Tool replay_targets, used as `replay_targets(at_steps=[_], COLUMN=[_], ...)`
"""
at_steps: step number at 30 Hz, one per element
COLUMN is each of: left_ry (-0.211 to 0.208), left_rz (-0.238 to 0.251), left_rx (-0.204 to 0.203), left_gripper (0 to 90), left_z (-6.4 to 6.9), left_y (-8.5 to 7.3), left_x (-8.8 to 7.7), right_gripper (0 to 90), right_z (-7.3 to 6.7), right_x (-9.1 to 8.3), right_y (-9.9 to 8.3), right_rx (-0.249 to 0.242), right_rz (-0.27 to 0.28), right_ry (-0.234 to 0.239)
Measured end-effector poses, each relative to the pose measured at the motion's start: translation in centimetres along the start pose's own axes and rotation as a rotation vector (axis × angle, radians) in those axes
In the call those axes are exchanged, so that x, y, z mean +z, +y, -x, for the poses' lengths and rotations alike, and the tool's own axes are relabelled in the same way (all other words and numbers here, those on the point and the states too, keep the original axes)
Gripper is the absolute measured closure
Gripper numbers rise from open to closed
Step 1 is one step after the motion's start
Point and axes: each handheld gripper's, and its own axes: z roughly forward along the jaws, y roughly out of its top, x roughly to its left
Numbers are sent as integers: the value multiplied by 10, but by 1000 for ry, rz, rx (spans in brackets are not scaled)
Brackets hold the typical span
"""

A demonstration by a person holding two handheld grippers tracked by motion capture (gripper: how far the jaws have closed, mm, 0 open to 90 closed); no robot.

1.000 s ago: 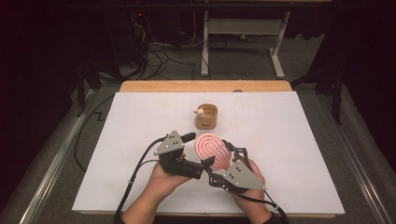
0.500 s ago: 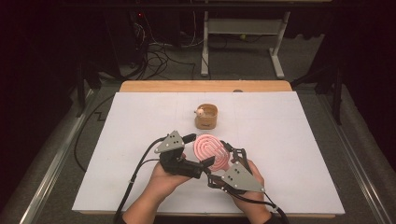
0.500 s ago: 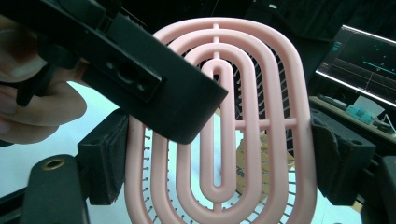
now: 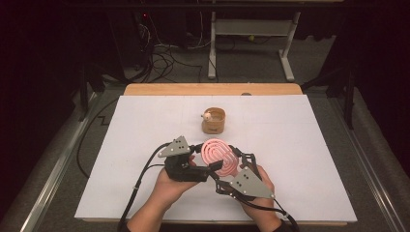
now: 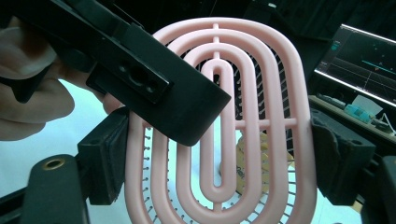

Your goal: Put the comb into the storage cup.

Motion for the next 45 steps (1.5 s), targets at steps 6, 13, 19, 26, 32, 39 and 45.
replay_targets(at_steps=[6, 13, 19, 26, 32, 39, 45], left_ry=[-16, -16, -15, -21, -17, -42, -41], left_rz=[10, 15, 27, 28, 31, 39, 45], left_rx=[-2, -6, -5, 3, 6, 2, 1], left_gripper=[376, 450, 491, 510, 530, 549, 565], left_z=[1, 1, 1, 2, 2, 0, 1], left_y=[1, 1, 1, 1, 0, 1, 0], left_x=[-2, -3, -4, -4, -4, -3, -4], right_gripper=[203, 203, 203, 203, 203, 203, 203], right_z=[-1, -3, -3, -4, -5, -6, -6], right_x=[0, 0, 0, -1, 0, 0, 0], right_y=[0, 1, 2, 2, 2, 2, 2], right_rx=[-8, -20, -26, -39, -53, -58, -62], right_rz=[2, 5, 10, 12, 11, 10, 12], right_ry=[1, 1, -1, -6, -12, -15, -18])
